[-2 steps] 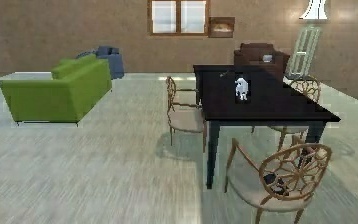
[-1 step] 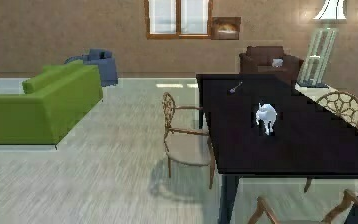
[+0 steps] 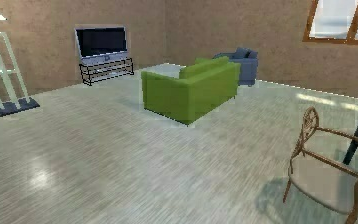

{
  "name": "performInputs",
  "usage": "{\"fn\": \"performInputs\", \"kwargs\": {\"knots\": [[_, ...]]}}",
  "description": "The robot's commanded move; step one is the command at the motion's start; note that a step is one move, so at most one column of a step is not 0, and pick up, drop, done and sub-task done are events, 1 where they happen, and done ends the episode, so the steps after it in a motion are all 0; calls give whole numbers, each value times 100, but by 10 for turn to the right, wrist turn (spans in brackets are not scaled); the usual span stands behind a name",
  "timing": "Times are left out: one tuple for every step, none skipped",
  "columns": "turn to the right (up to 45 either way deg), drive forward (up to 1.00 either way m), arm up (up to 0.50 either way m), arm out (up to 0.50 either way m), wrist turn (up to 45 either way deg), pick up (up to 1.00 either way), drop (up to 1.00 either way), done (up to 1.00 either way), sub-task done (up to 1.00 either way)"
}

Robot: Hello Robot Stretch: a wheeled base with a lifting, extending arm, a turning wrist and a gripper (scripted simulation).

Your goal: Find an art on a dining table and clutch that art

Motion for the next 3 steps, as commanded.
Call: {"fn": "performInputs", "kwargs": {"knots": [[0,10,0,0,0,0,0,0,0],[-210,0,0,0,0,0,0,0,0],[450,0,0,0,0,0,0,0,0]]}}
